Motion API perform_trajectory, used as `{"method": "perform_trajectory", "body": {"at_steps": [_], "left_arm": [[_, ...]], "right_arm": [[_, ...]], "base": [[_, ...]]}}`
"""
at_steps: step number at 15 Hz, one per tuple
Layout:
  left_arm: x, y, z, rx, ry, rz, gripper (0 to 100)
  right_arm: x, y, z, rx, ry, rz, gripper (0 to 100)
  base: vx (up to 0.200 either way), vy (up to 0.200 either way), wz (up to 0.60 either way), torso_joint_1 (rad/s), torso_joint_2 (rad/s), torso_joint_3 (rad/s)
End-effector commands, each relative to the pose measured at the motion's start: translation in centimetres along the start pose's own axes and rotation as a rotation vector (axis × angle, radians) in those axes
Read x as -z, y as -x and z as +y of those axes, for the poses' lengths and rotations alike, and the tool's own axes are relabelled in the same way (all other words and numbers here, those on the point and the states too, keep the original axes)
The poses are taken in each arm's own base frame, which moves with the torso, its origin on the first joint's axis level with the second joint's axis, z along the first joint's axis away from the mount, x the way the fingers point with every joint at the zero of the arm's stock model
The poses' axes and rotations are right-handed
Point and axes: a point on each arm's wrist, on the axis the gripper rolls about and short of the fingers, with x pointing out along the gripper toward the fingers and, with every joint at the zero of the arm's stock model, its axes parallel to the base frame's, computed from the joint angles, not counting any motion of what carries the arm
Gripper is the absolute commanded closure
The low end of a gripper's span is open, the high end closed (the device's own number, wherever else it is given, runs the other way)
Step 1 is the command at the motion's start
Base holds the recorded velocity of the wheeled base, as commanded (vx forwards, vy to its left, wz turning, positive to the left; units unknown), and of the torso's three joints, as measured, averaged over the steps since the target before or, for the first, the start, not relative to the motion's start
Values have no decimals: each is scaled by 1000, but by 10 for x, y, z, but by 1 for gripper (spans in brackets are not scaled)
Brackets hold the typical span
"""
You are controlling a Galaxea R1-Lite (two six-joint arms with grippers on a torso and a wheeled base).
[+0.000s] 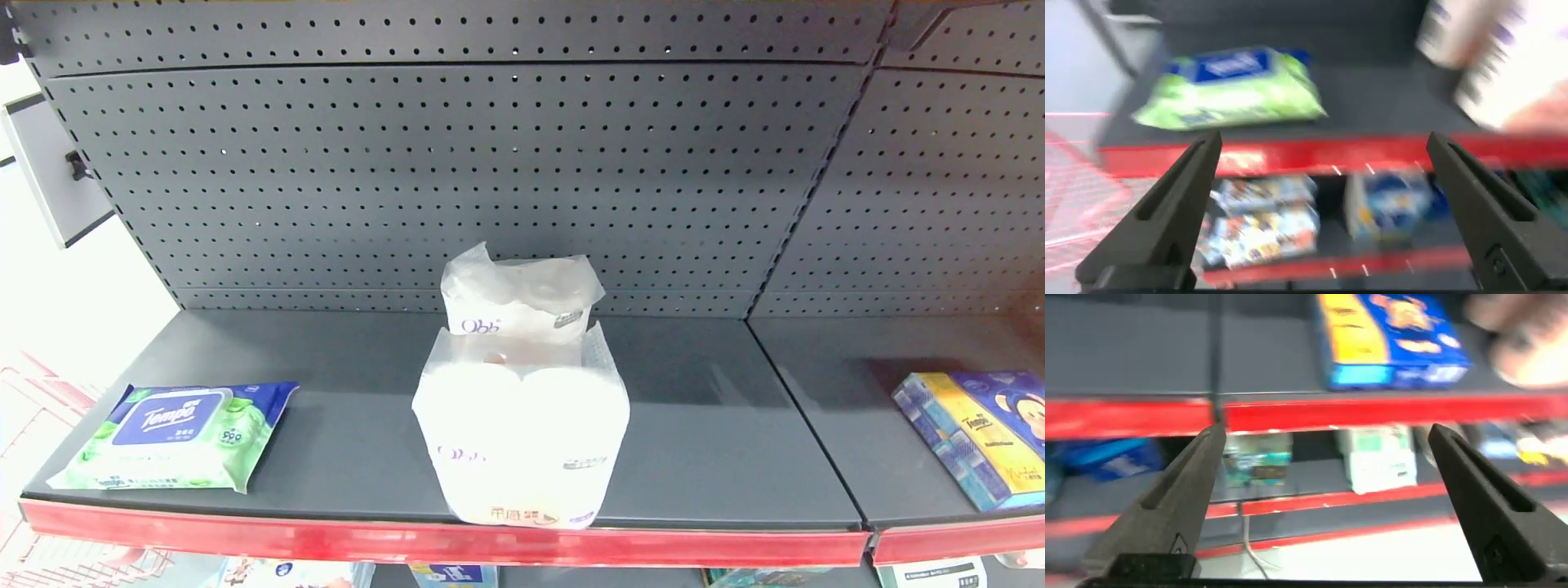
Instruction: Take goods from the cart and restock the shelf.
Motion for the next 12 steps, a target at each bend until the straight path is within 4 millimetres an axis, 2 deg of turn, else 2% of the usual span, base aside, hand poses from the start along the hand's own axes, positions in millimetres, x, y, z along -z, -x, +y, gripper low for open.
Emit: {"method": "perform_trajectory", "body": {"at_steps": [1,2,3,4,5,6,8,9,11,12], "left_arm": [[7,-2,0,-6,2,17,0],[8,-2,0,-5,1,17,0],[8,-3,-1,28,0,16,0],[9,-3,-2,72,0,7,0],[10,-4,-2,106,0,-4,0],[10,-6,-3,147,-6,-33,0],[13,-8,-3,134,-44,-51,0],[17,-9,-1,15,-40,-26,0],[17,-9,0,-5,-13,-26,0],[17,-9,0,3,-16,-24,0]], "right_arm": [[-13,-11,10,195,-15,171,0],[-11,-11,12,207,-24,186,0],[2,-8,16,143,-44,151,0],[17,0,18,-7,-41,47,0],[27,-2,21,-150,-26,12,0],[29,-2,23,-301,-43,-122,0],[32,-12,27,-342,-59,-230,0],[33,-15,27,-312,-69,-254,0],[33,-15,25,-210,-84,-247,0],[33,-15,26,-232,-106,-243,0]], "base": [[0,0,0,0,0,0],[0,0,0,0,0,0],[0,0,0,0,0,0],[0,0,0,0,0,0],[0,0,0,0,0,0],[0,0,0,0,0,0],[0,0,0,0,0,0],[0,0,0,0,0,0],[0,0,0,0,0,0],[0,0,0,0,0,0]]}}
